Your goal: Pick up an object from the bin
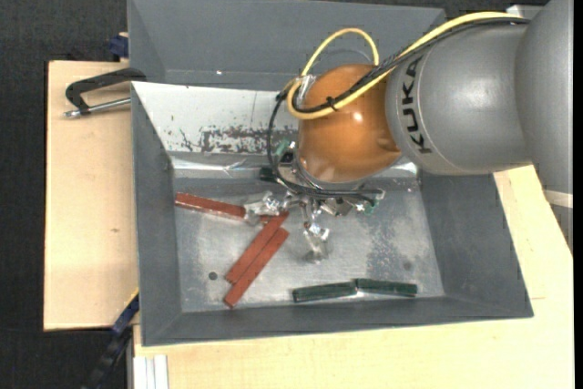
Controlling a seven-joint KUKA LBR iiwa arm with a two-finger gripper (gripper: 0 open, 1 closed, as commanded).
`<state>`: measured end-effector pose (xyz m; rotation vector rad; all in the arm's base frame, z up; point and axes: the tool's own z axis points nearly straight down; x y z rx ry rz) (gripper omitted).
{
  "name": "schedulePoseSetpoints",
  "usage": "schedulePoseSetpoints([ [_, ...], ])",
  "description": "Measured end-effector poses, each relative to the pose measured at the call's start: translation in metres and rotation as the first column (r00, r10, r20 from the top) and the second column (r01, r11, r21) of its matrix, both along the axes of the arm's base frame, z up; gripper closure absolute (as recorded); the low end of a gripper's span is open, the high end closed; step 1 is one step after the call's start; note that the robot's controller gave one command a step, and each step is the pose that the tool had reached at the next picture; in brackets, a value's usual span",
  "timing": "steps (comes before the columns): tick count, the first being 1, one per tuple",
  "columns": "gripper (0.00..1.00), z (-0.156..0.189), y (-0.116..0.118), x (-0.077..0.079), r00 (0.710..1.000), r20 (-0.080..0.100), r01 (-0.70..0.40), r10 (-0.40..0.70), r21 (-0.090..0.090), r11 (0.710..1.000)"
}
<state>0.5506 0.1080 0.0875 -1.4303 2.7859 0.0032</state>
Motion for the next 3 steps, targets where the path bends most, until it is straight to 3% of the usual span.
schedulePoseSetpoints([
  [1, 1.00, -0.015, 0.031, 0.009, 0.998, 0.000, -0.060, 0.060, -0.001, 0.998],
  [2, 1.00, -0.016, 0.030, 0.009, 0.998, 0.000, -0.060, 0.060, -0.001, 0.998],
  [3, 1.00, 0.120, 0.011, -0.018, 1.000, -0.003, -0.004, 0.004, -0.003, 1.000],
])
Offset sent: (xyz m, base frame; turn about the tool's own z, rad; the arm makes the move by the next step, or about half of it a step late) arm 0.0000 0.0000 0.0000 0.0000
